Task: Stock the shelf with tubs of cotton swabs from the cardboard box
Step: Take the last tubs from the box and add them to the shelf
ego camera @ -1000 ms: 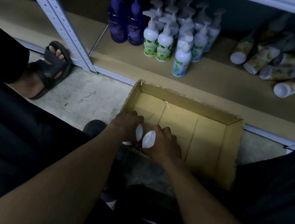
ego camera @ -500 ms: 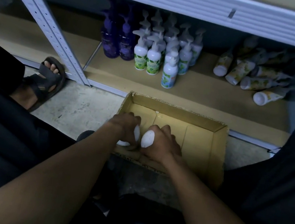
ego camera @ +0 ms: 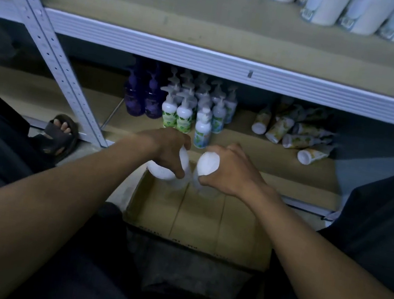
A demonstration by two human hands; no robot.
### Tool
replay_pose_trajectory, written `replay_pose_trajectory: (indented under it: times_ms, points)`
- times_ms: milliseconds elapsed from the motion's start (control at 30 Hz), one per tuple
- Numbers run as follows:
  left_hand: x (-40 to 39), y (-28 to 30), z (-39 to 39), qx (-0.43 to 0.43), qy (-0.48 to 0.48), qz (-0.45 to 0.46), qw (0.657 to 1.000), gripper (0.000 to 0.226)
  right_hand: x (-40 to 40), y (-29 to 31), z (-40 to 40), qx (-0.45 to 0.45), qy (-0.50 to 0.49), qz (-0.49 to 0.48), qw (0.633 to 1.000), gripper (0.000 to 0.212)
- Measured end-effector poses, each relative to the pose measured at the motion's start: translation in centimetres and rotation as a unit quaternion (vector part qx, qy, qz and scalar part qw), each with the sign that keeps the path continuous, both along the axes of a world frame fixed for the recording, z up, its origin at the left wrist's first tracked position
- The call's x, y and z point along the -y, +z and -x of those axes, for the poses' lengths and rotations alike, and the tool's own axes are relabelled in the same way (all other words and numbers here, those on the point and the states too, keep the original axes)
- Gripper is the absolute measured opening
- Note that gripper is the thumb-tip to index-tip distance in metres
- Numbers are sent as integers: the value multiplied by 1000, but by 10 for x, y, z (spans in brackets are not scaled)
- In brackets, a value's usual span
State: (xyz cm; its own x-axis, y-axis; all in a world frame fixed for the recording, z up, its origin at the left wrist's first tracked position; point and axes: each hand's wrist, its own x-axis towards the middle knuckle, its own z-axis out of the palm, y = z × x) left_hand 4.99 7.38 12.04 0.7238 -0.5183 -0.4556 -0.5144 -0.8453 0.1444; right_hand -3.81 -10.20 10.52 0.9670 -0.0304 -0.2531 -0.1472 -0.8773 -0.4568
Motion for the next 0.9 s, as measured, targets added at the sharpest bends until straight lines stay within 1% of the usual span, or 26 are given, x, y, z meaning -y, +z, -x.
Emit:
replay_pose_trajectory:
  times_ms: [67, 267, 433, 533, 567, 667, 733, 900]
  points:
    - [2, 19, 1, 27, -13, 12, 999, 84, 7, 23, 0, 27, 2, 0, 1000, 79]
    - [20, 90, 4, 90, -59, 27, 994, 82, 26, 91, 3, 89, 19, 48, 995, 77]
    - [36, 155, 7, 146, -85, 57, 984, 75, 41, 154, 4, 143, 22, 75, 987, 84]
    - [46, 195, 9, 187, -89, 61, 977, 71, 49, 194, 3, 189, 19, 89, 978, 71]
    - [49, 208, 9, 199, -89, 63, 974, 71, 52, 206, 2, 196, 19, 94, 976, 69]
    - [57, 242, 2, 215, -87, 62, 971, 72, 62, 239, -5, 208, 13, 102, 973, 75]
    - [63, 260, -7, 223, -82, 51, 970, 74, 67, 255, -14, 212, 3, 104, 972, 75]
    - [75, 291, -21, 238, -62, 34, 969, 83, 71, 285, -37, 217, -18, 106, 970, 65]
